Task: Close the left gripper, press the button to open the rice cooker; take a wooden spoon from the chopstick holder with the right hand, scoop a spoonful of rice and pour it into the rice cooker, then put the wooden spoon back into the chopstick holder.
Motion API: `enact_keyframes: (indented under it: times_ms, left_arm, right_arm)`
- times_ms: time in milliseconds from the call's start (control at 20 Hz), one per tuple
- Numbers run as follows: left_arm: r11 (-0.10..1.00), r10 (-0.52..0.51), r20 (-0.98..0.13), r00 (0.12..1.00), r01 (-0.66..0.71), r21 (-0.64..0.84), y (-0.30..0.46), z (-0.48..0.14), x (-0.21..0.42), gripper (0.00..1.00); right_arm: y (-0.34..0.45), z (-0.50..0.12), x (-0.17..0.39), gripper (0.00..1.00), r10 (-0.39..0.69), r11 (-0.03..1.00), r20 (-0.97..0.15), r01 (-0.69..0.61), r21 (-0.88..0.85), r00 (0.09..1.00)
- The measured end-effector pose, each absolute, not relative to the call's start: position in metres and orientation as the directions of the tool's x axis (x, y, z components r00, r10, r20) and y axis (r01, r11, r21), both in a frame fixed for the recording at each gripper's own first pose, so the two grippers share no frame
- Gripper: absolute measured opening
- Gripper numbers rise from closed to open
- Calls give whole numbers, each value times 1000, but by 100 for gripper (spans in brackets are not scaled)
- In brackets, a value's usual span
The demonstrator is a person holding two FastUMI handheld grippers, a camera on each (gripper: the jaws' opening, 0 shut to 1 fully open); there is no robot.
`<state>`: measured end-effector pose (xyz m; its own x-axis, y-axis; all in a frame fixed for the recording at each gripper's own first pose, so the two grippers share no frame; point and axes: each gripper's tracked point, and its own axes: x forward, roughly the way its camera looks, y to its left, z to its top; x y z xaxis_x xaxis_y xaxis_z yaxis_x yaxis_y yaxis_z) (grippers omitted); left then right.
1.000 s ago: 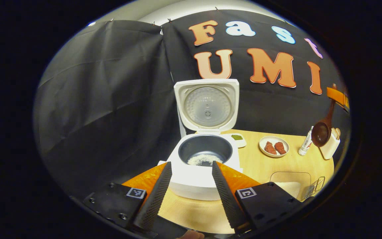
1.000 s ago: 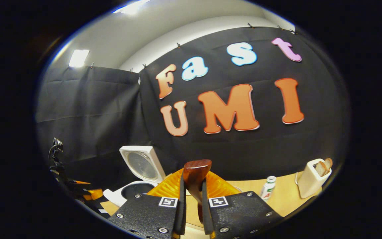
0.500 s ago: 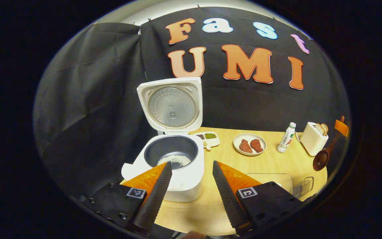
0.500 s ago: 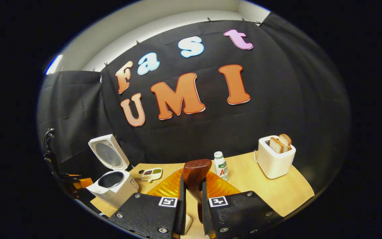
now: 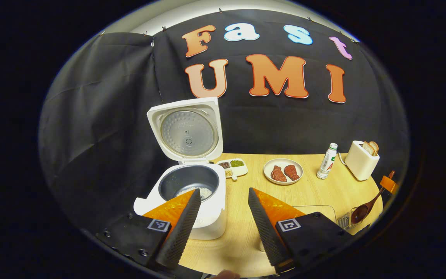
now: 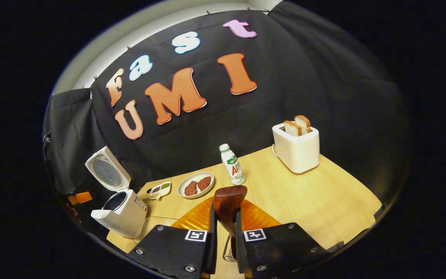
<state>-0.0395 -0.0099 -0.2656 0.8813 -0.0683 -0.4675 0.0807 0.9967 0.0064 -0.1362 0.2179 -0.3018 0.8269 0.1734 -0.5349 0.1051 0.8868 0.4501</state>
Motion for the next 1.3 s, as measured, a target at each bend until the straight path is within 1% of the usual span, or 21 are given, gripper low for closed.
enact_keyframes:
  times_ms: [200, 350, 450, 700, 800, 850, 950, 1000, 1050, 1100, 1150, 1200, 1300]
  left_arm:
    - [997, -62, -462, 884, 80, 18, -8, -263, -39, 84]
    - [997, -57, -469, 882, 76, 20, -6, -265, -40, 84]
    - [998, -51, -469, 882, 68, 18, -4, -264, -41, 84]
    - [999, -41, -467, 883, 49, 5, 1, -265, -45, 84]
    - [999, -42, -472, 881, 48, 1, 2, -268, -47, 86]
    - [999, -41, -469, 882, 45, -1, 3, -267, -47, 84]
    - [999, -39, -470, 882, 43, -2, 5, -268, -48, 84]
    - [999, -40, -471, 881, 43, -4, 5, -268, -47, 84]
    - [999, -37, -471, 881, 40, -4, 7, -269, -47, 84]
    - [999, -38, -471, 881, 40, -5, 8, -269, -46, 84]
    - [999, -37, -470, 882, 39, -4, 8, -269, -45, 84]
    - [999, -35, -468, 883, 38, -3, 10, -267, -43, 85]
    - [1000, -20, -453, 891, 24, 2, 17, -261, -34, 84]
  right_arm:
    - [216, -326, -143, 22, 161, 857, -558, 165, 488, 814]
    - [210, -339, -143, 22, 138, 811, -567, 236, 536, 812]
    - [211, -353, -148, 22, 120, 796, -601, 285, 534, 790]
    - [209, -356, -147, 23, 103, 782, -592, 303, 545, 800]
    - [209, -355, -148, 27, 100, 767, -594, 318, 557, 798]
    - [209, -358, -149, 28, 89, 768, -608, 334, 547, 789]
    - [203, -365, -152, 35, 61, 763, -637, 376, 525, 768]
    - [201, -369, -153, 42, 55, 755, -651, 395, 524, 757]
    - [196, -371, -156, 47, 47, 746, -662, 414, 521, 748]
    - [192, -373, -157, 57, 38, 743, -670, 428, 515, 741]
    - [184, -377, -158, 60, 26, 743, -678, 439, 505, 735]
    - [177, -378, -159, 69, 20, 745, -685, 446, 496, 728]
    - [164, -374, -164, 76, 5, 751, -700, 459, 475, 715]
